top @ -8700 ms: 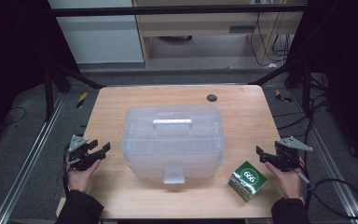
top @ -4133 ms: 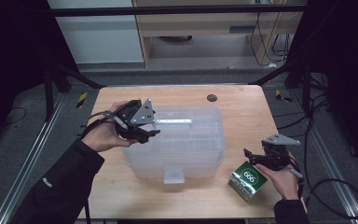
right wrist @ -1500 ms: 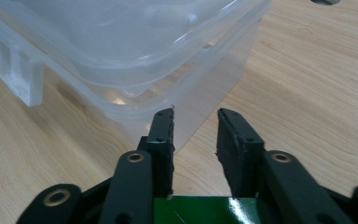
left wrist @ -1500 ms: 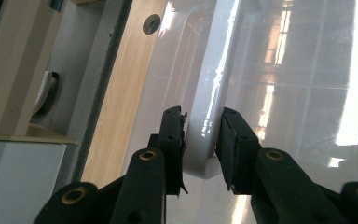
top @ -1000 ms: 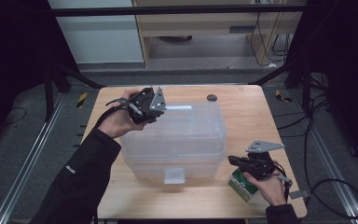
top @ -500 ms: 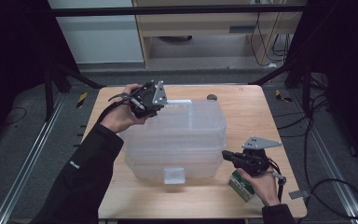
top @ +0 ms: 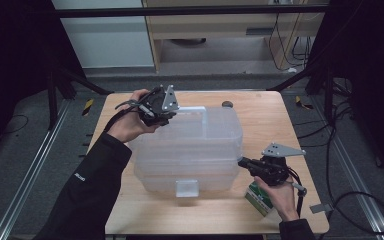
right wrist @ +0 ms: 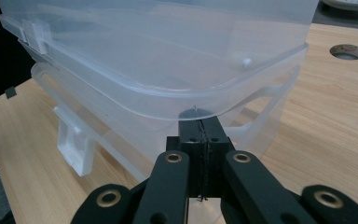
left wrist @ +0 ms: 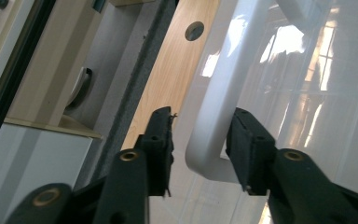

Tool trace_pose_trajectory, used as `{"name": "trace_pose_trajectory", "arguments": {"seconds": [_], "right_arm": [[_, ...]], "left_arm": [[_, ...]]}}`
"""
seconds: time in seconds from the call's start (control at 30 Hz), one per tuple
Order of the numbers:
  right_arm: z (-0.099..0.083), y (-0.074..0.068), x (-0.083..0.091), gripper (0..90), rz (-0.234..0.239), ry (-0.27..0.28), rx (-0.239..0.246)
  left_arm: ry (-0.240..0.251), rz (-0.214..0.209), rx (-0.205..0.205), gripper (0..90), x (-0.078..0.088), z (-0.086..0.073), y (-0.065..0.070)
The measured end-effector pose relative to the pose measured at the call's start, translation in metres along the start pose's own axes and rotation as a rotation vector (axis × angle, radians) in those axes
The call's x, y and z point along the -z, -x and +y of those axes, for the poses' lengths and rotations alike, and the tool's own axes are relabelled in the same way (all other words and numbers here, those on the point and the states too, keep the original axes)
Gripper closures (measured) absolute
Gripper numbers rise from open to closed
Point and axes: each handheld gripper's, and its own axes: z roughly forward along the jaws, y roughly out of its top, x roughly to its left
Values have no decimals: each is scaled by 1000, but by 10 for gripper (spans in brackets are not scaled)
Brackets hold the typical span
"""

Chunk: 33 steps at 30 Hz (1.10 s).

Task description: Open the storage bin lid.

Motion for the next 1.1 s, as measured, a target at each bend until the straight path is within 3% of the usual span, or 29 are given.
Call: {"name": "trace_pose_trajectory", "arguments": {"seconds": [0.1,0.3,0.47,0.57,0.87,1.1], "right_arm": [[0,0,0,900,0,-2,4],[0,0,0,897,-2,-7,8],[0,-1,0,897,-3,-11,8],[0,-1,0,895,-4,-12,9],[1,-2,-1,892,-12,-20,12],[1,-2,-1,891,-13,-24,11]], "left_arm": [[44,-18,50,516,6,-3,2],[85,-25,111,464,19,-9,5],[129,-19,177,455,34,-19,5],[154,14,220,453,43,-27,4],[250,56,435,477,66,-67,1],[322,89,559,500,80,-102,6]]}}
